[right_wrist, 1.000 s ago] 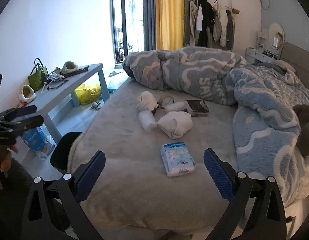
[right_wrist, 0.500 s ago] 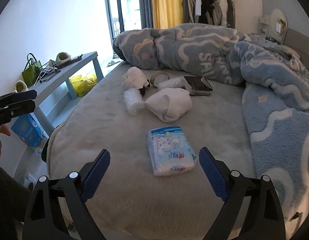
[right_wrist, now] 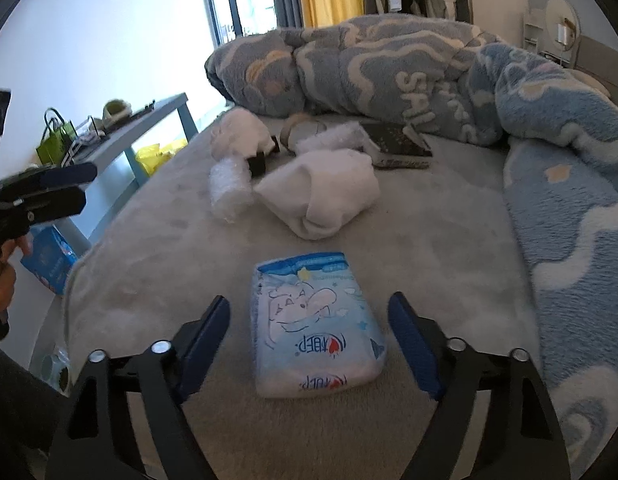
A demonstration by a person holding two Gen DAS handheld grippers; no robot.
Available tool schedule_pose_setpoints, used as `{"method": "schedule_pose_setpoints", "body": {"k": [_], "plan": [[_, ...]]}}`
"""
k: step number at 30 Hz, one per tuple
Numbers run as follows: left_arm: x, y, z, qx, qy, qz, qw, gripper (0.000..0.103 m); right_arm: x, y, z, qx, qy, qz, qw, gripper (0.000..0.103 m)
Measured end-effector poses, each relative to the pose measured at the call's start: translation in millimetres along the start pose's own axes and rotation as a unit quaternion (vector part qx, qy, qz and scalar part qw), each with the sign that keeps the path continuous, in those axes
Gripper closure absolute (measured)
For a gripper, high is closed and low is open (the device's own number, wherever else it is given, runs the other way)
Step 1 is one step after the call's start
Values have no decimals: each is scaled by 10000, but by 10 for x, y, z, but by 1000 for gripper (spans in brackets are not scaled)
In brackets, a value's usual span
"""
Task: Collect trash
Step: 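Grasp the diaper pack with the right tool while the left tool grasps the bubble-wrap roll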
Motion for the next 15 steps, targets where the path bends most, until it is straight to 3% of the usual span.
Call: {"method": "schedule_pose_setpoints", "body": {"k": [6,15], "plan": [[-179,-8,-41,70,35,148,9999,30,-51,-28,10,-138,40,-111,9998,48],[-376,84,-70,135,131,213,9996,27,261,33,-396,-394,-470,-471,9970,48]]}}
Point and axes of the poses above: each gripper's, at about its wrist camera, not at the fingertips, and x roughly against the way its jaws point, y to its left, z to its underside, the point moved 10 cm from there along -x, roughly the way its jaws point, and after that the axes turned 2 degrees about -z, right-handed, at the moved point
